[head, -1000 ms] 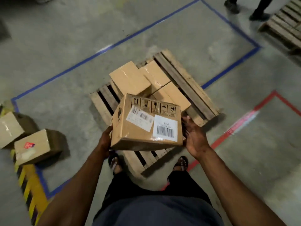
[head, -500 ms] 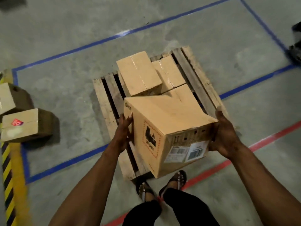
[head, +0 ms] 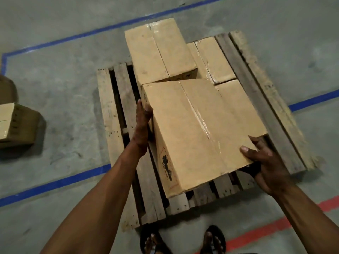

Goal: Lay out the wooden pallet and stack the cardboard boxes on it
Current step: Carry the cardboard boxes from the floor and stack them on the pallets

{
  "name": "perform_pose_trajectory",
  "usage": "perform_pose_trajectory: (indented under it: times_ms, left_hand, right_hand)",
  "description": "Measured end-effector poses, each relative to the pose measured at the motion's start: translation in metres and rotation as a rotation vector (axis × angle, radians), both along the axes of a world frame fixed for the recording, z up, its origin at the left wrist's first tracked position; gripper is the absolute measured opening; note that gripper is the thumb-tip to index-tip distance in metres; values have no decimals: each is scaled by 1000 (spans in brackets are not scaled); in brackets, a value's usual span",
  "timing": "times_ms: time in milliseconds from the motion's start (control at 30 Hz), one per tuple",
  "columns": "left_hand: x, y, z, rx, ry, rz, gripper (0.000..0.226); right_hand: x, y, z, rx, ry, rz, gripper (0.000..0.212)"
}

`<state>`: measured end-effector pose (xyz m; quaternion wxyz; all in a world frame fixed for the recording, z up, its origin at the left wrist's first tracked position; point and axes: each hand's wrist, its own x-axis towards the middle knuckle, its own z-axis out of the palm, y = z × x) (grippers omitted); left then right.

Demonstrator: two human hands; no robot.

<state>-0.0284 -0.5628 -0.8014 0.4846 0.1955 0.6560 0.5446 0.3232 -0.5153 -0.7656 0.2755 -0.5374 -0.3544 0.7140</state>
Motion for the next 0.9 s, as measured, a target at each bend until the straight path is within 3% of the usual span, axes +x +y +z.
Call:
perform_pose_trajectory:
  times_ms: [167,300,500,567,667,767,833,900]
  left_hand:
    - [3,4,-38,124,-104,16,108]
    - [4,18,-53,169,-54,-85,80]
    - [-3,21,-73,200,4,-93,58]
    - [-1,11,-86,170,8,-108,69]
    - [-4,-10,-119,98,-72,-103,100]
    - [16,-54,-138,-47,-109,28,103]
    - [33,-89,-149,-165,-206,27,118]
    - [37,-95,-165,-199,-202,-1,123]
  right_hand:
    - [2,9,-45,139,-75,96,47]
    - [-13,7,-68,266,-150,202,61]
    - [-33,25,-76,347,-223,244,52]
    - [-33,30,-86,378,-212,268,58]
    - [-16,31,-105,380,-64,388,88]
    - [8,19,-99,257,111,617,107]
    - [17,12,-99,266,42,711,115]
    - [16,11,-107,358,-229,775,117]
